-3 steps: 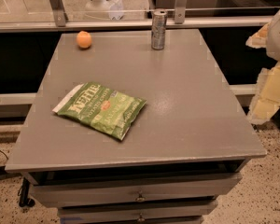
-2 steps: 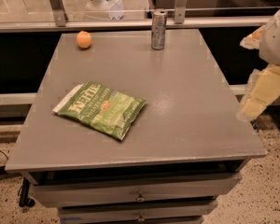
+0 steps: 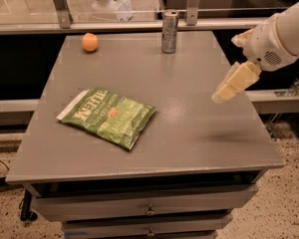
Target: Pick redbull can
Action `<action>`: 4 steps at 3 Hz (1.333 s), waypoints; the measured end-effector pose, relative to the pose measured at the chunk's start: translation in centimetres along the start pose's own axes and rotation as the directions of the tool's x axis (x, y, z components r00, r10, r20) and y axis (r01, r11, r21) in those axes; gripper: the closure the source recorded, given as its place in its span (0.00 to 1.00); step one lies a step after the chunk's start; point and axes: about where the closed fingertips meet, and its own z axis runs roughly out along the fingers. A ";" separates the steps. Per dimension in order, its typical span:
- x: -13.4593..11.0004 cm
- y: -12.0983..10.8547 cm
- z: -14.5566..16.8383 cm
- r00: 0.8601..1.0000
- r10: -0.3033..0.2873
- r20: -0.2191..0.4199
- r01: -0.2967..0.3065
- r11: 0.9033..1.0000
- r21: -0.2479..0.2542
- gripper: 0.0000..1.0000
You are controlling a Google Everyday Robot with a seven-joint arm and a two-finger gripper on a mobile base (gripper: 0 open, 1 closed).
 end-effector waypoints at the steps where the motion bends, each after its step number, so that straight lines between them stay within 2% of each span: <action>1: -2.0 -3.7 3.3 0.988 0.063 0.138 -0.066 0.998 0.023 0.00; 2: -4.6 -6.9 6.9 0.962 0.095 0.257 -0.108 0.994 0.035 0.00; 3: -4.6 -6.9 6.9 0.962 0.095 0.257 -0.108 0.994 0.035 0.00; 4: -5.4 -7.5 7.9 0.947 0.104 0.304 -0.124 0.991 0.046 0.00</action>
Offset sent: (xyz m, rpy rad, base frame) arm 0.1480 0.0623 -0.0060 0.3799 -0.1580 -0.0430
